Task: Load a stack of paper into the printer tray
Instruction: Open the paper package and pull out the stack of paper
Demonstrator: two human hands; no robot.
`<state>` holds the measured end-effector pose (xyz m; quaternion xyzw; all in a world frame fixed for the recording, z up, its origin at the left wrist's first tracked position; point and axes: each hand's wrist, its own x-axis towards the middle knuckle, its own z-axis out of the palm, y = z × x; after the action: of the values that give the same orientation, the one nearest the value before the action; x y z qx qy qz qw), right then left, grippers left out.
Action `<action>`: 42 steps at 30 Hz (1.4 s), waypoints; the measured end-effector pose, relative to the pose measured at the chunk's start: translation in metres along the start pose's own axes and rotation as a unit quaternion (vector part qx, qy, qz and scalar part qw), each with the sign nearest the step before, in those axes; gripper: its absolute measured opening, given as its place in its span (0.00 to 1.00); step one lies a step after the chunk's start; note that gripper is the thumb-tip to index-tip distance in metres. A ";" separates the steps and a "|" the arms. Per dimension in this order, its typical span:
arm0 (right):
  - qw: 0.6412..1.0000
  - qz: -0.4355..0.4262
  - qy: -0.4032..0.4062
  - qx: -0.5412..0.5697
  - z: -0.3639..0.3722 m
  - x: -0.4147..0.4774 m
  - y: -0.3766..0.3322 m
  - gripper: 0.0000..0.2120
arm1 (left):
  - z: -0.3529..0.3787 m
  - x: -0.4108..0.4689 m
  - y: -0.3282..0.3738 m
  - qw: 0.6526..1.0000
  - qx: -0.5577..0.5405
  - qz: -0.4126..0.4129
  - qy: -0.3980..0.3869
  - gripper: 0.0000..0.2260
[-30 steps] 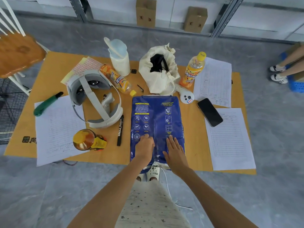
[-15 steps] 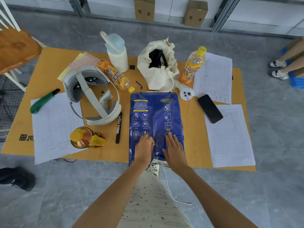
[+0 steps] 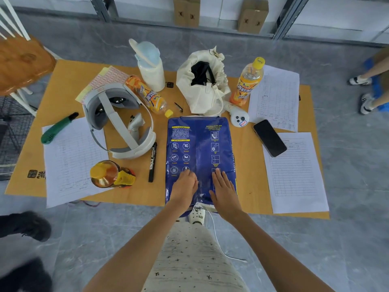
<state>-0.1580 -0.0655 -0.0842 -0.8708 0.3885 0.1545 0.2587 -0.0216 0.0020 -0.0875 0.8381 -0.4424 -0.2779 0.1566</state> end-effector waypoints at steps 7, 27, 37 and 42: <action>1.000 -0.018 -0.013 -0.002 -0.002 0.001 0.005 0.29 | -0.007 -0.038 0.001 0.992 0.092 0.073 -0.036 0.11; 0.996 0.000 -0.010 -0.090 0.006 -0.012 -0.005 0.34 | 0.019 -0.139 -0.030 0.899 0.274 0.215 -0.266 0.16; 0.991 -0.021 0.001 -0.133 0.025 -0.044 -0.001 0.46 | -0.007 -0.110 -0.028 0.966 0.181 0.174 -0.058 0.15; 0.996 -0.001 0.061 -0.062 0.019 -0.039 -0.005 0.30 | -0.014 -0.080 -0.023 0.971 0.221 0.024 -0.090 0.29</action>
<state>-0.1809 -0.0283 -0.0795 -0.8934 0.3923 0.1247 0.1802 -0.0344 0.0818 -0.0619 0.8127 -0.5252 -0.2437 -0.0658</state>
